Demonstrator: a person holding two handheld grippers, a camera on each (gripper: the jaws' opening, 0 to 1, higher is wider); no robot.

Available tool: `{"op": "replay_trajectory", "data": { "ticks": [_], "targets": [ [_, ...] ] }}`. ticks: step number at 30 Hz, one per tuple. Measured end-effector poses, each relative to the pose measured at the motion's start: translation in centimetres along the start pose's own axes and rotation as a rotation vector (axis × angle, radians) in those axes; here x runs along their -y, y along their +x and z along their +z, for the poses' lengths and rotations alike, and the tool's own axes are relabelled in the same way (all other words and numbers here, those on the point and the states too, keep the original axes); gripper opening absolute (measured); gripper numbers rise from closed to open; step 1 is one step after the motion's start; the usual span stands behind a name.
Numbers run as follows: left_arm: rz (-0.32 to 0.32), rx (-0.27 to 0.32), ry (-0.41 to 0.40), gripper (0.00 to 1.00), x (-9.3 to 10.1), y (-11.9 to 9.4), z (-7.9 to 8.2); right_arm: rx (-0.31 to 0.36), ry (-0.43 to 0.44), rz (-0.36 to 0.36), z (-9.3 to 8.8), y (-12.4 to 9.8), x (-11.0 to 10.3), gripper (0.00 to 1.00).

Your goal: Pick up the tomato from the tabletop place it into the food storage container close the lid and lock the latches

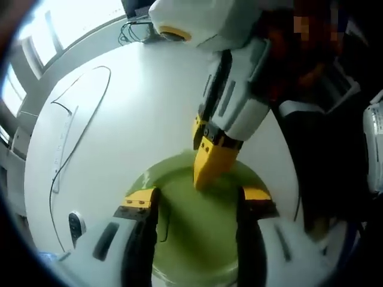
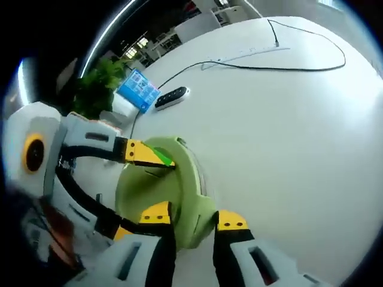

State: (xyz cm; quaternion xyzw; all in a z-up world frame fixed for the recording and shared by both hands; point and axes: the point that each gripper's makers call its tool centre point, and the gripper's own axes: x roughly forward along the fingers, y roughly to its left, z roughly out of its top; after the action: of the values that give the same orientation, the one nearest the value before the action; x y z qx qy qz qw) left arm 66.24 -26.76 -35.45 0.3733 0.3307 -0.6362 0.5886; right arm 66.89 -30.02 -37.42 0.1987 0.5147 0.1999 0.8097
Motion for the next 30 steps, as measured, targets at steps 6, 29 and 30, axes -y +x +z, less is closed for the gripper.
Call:
{"op": "replay_trajectory", "data": {
  "ticks": [6,29,30],
  "targets": [
    [0.002,0.007,-0.004,0.4,0.0,-0.1,0.3,-0.002,-0.05,-0.022,0.1,-0.7,-0.2,0.19],
    [0.132,0.345,-0.101,0.38,-1.3,-0.4,0.5,0.305,0.379,0.517,0.6,-2.3,1.2,0.08],
    [0.16,0.391,-0.072,0.38,-1.7,-0.6,0.8,0.347,0.342,0.523,0.8,-2.4,1.5,0.08]
  ]
}}
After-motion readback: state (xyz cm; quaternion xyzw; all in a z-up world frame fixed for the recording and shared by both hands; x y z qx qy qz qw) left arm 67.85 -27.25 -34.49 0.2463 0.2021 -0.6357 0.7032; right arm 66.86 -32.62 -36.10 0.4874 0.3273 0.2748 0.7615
